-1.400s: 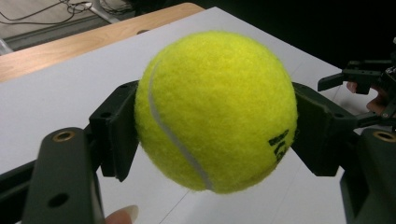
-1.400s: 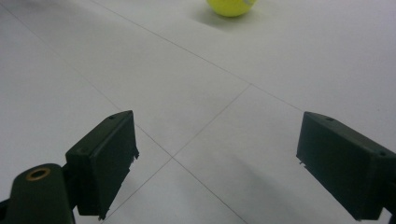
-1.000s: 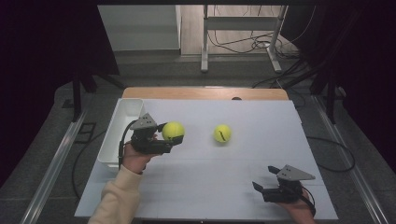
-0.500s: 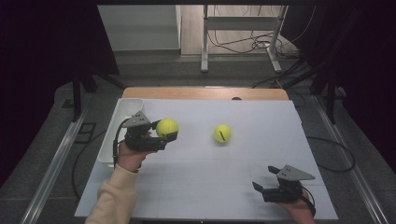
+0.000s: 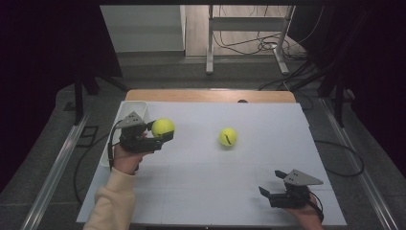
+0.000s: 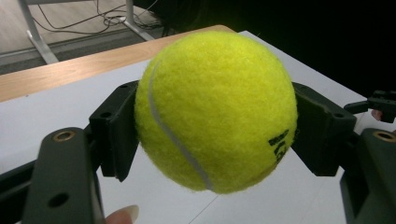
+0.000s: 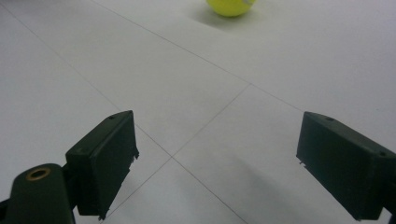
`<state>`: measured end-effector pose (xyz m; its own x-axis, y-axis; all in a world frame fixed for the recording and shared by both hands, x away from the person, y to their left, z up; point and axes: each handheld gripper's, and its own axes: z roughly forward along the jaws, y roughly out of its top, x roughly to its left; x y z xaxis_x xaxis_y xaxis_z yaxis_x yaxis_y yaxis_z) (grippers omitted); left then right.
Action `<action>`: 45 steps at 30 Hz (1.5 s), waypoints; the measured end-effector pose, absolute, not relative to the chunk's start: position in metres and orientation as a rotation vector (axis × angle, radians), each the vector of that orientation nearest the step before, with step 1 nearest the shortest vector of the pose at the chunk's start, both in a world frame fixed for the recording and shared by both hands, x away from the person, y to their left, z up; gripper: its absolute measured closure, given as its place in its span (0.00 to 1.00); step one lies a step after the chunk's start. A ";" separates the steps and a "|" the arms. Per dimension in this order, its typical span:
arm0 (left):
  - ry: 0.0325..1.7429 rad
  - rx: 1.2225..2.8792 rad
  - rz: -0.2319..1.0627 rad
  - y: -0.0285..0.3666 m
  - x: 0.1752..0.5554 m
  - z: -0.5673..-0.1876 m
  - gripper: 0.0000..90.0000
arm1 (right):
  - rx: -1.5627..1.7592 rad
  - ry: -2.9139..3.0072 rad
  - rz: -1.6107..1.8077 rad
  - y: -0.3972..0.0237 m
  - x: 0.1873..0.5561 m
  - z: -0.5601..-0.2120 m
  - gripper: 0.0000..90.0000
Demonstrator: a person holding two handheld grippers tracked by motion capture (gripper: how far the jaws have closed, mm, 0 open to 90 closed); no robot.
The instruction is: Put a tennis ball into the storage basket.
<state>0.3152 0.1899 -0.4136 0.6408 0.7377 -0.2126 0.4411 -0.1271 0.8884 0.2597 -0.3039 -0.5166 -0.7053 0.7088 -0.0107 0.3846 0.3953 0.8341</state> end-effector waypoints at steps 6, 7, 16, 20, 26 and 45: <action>0.971 1.748 0.348 0.198 0.315 -0.412 0.29 | 0.948 2.294 1.226 -0.304 0.260 -0.517 0.14; 0.975 1.745 0.347 0.198 0.314 -0.412 0.29 | 0.949 2.293 1.226 -0.304 0.260 -0.517 0.14; 0.994 1.725 0.364 0.209 0.313 -0.411 0.29 | 0.945 2.292 1.227 -0.304 0.260 -0.516 0.14; 1.006 1.717 0.369 0.215 0.313 -0.410 0.29 | 0.945 2.291 1.226 -0.304 0.260 -0.516 0.14; 1.026 1.706 0.385 0.222 0.313 -0.409 0.29 | 0.946 2.289 1.223 -0.304 0.259 -0.516 0.14; 1.108 1.672 0.428 0.248 0.315 -0.415 0.29 | 0.945 2.290 1.226 -0.305 0.260 -0.516 0.14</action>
<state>0.3148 0.2479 -0.4148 0.5095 0.8290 -0.2308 0.4589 -0.0348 0.8878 0.2595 -0.3045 -0.5163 -0.7038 0.7103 -0.0128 0.3832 0.3947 0.8351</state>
